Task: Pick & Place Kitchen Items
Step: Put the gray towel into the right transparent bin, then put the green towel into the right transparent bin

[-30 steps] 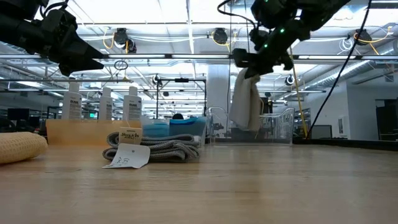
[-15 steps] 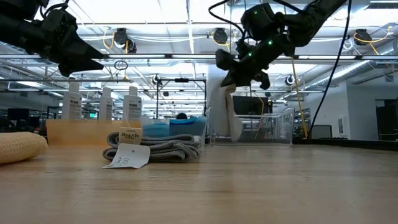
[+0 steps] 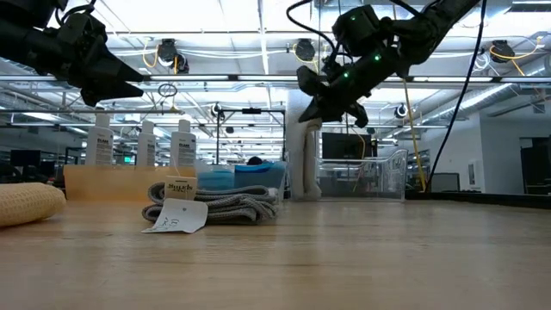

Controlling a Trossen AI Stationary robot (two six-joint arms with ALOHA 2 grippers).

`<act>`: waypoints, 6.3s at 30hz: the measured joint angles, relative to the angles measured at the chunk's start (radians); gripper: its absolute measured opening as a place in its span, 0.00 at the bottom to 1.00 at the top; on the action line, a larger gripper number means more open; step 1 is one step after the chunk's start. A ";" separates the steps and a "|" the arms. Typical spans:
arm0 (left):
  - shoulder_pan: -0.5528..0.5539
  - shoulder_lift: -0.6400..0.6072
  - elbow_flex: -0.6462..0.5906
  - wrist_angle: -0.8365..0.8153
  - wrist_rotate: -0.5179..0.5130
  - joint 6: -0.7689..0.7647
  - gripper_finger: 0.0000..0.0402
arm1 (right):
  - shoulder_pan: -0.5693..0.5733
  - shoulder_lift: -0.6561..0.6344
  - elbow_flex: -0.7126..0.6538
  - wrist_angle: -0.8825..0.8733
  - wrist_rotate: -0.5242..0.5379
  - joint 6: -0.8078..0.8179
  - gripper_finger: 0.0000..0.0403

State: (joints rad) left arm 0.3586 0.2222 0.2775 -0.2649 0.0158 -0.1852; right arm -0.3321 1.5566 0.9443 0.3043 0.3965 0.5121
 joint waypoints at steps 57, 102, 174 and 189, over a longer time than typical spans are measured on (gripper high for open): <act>0.000 0.000 0.000 0.000 0.000 -0.002 0.59 | -0.119 0.000 0.000 -0.614 0.287 -0.139 0.43; 0.000 0.000 0.000 0.000 0.000 -0.004 0.59 | 0.380 0.000 0.000 -0.035 -0.788 -0.303 0.49; 0.000 0.000 0.000 -0.030 -0.053 -0.011 0.59 | 0.933 -0.173 -0.115 -0.956 -0.632 0.102 0.00; 0.000 0.000 0.000 -0.029 -0.071 -0.012 0.59 | 0.797 -0.176 -0.305 -0.744 -0.471 -0.002 0.00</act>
State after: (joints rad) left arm 0.3588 0.2226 0.2779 -0.2943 -0.0547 -0.1974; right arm 0.4654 1.3804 0.6392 -0.4394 -0.0742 0.5099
